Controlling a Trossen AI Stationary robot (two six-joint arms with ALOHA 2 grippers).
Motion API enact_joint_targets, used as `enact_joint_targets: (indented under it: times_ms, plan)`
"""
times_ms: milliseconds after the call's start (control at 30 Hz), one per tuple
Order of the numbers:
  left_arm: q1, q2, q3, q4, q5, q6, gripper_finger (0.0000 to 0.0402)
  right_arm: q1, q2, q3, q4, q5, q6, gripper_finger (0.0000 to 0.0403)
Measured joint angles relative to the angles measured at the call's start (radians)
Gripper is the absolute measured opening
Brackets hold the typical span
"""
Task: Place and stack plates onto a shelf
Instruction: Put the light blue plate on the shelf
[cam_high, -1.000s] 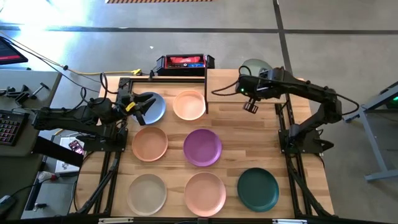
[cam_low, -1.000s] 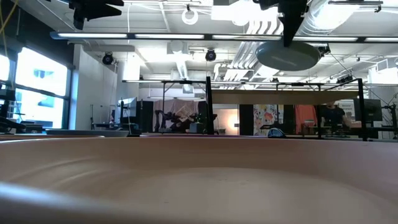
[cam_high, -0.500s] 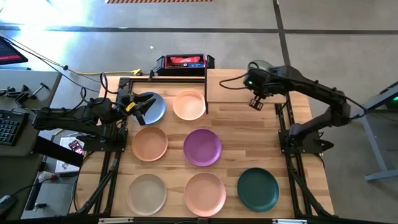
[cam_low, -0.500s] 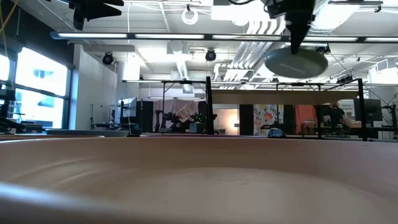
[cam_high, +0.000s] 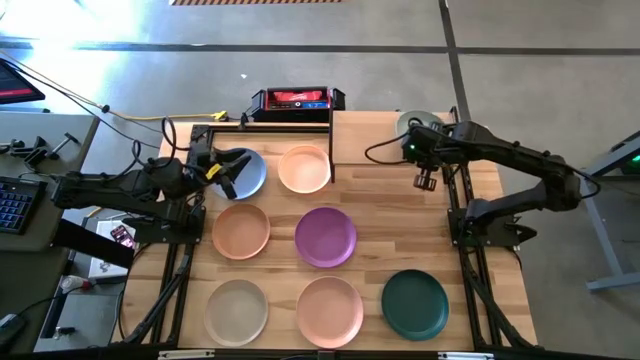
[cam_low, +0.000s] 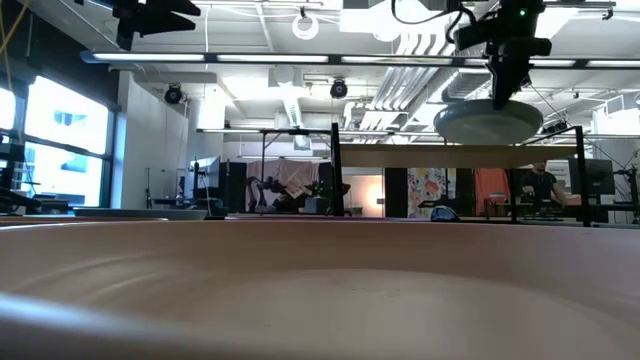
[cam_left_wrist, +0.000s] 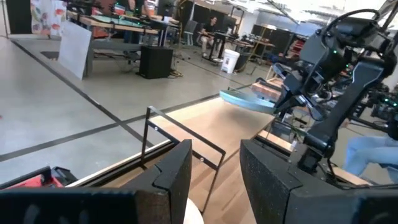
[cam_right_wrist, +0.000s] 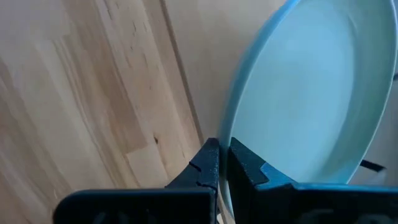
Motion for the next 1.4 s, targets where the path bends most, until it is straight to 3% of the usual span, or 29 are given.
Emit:
enact_joint_targets:
  times_ms: [400, 767, 1267, 1400]
  plan:
    - [0.0, 0.03, 0.0, 0.0, 0.0, 0.0, 0.0126, -0.072, 0.004, -0.05, 0.029, 0.0, -0.03, 0.0]
    - [0.0, 0.031, 0.0, 0.001, 0.0, -0.001, 0.0126, -0.144, 0.009, -0.05, 0.064, -0.084, -0.043, 0.0]
    - [0.0, 0.031, 0.0, 0.001, 0.0, -0.001, 0.0126, -0.144, 0.009, -0.05, 0.069, -0.106, -0.043, 0.0001]
    - [0.0, 0.031, 0.0, 0.001, 0.0, -0.001, 0.0126, -0.144, 0.009, -0.049, 0.068, -0.105, -0.03, 0.0023]
